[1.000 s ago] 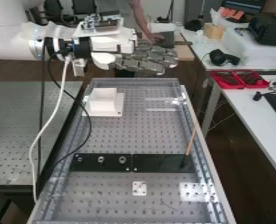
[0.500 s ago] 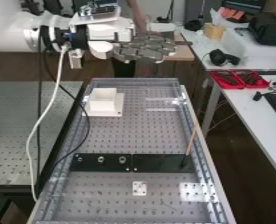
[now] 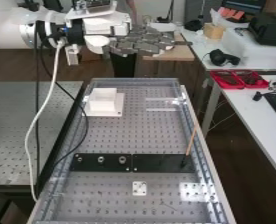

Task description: Grab the pcb board and place it in the clear container

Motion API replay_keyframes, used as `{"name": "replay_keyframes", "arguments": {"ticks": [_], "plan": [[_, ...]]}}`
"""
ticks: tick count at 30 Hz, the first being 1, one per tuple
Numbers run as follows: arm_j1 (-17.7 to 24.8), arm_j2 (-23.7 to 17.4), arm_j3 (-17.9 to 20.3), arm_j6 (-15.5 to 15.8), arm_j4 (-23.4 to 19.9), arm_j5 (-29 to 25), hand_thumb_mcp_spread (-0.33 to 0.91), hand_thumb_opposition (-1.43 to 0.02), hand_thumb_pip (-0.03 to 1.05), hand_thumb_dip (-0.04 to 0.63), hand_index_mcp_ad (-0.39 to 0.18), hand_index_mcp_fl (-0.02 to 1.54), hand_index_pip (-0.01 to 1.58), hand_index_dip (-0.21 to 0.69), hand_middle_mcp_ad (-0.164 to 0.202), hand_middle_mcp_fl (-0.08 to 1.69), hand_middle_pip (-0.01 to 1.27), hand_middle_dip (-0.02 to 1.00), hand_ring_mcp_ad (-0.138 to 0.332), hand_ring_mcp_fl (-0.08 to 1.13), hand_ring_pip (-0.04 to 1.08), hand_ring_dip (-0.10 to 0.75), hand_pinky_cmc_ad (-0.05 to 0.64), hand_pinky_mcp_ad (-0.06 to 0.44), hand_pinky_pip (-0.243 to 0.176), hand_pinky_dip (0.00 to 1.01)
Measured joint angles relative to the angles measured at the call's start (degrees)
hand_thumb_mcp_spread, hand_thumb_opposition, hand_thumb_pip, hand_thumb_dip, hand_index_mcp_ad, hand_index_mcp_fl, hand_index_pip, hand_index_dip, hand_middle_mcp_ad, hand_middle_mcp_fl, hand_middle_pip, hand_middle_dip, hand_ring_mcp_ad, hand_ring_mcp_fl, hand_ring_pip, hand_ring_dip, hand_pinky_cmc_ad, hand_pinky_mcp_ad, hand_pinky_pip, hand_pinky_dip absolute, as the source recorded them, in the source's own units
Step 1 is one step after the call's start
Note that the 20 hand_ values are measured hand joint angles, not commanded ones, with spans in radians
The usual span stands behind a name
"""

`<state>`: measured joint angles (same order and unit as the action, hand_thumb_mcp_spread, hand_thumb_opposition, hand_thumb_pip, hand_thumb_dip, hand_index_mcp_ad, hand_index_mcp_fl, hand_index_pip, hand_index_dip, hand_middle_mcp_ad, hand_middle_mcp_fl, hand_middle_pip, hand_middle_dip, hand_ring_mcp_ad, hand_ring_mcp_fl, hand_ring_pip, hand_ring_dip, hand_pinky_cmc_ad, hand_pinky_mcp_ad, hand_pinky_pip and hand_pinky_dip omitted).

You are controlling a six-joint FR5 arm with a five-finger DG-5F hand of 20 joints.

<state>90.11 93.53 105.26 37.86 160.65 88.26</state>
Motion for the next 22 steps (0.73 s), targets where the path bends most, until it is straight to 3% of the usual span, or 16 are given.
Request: {"name": "replay_keyframes", "arguments": {"ticks": [22], "plan": [[0.16, 0.07, 0.08, -0.95, -0.86, 0.74, 0.51, -0.75, 0.34, 0.204, -0.129, 0.19, 0.12, 0.379, 0.058, 0.01, 0.14, 0.12, 0.138, 0.00, 0.08, 0.009, 0.312, 0.119, -0.091, 0.18]]}}
